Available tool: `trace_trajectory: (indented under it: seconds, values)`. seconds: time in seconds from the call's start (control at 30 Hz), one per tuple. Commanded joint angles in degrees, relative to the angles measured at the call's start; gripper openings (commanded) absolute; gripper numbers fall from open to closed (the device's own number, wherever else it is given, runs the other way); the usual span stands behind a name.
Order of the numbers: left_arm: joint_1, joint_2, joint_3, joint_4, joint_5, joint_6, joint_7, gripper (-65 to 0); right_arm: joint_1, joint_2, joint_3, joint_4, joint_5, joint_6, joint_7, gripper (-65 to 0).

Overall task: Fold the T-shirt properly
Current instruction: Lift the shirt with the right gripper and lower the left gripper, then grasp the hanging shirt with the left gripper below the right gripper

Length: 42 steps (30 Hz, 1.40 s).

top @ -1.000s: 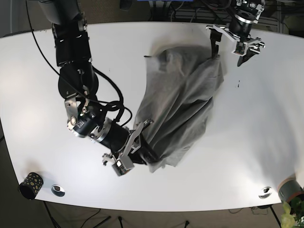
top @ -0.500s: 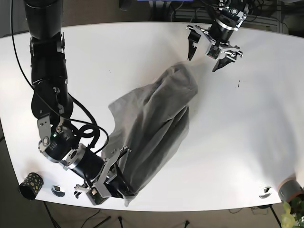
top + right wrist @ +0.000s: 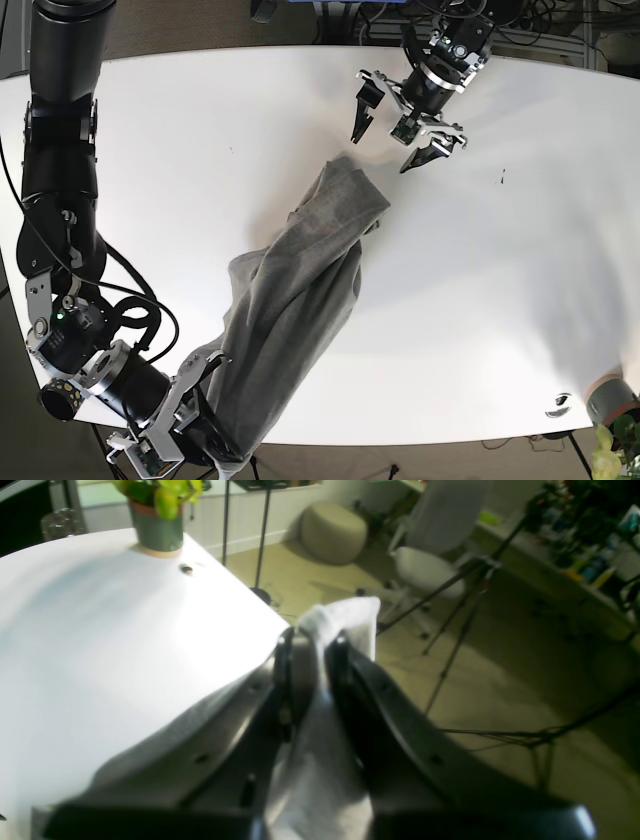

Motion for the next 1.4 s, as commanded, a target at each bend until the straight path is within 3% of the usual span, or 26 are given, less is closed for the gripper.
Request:
trace_trajectory:
  seconds: [0.0,0.43,0.73,1.13,1.3,1.37]
  values:
    - [-0.87,1.18,0.37,0.09,0.04,0.18,-1.39,-17.1,3.28,1.48,0.73,0.81,0.62,-0.28,1.87,-65.0]
    - [-11.60,9.71,0.54,-11.95,-0.13,0.10,-1.57,-17.2,3.72,3.32,0.73,-0.34,0.71,-0.28,1.87,-65.0]
    - [-17.40,11.99,0.54,-18.19,-0.31,0.10,-1.66,-17.5,3.54,3.41,2.40,-0.34,0.71,-0.28,1.78,-65.0]
    - [-19.60,13.66,0.46,-20.04,0.04,0.10,-1.39,-42.9,2.14,3.41,3.81,-0.51,0.27,-0.28,1.69,-65.0]
    - [-21.79,13.75,0.37,-23.73,-0.04,0.10,-1.39,-65.0,0.03,3.15,7.15,-0.51,0.27,-0.19,1.69,-65.0]
    - [-22.59,13.75,0.28,-25.22,-0.04,0.10,-1.39,-65.0,-0.06,3.15,7.68,-0.51,0.27,-0.19,1.69,-65.0]
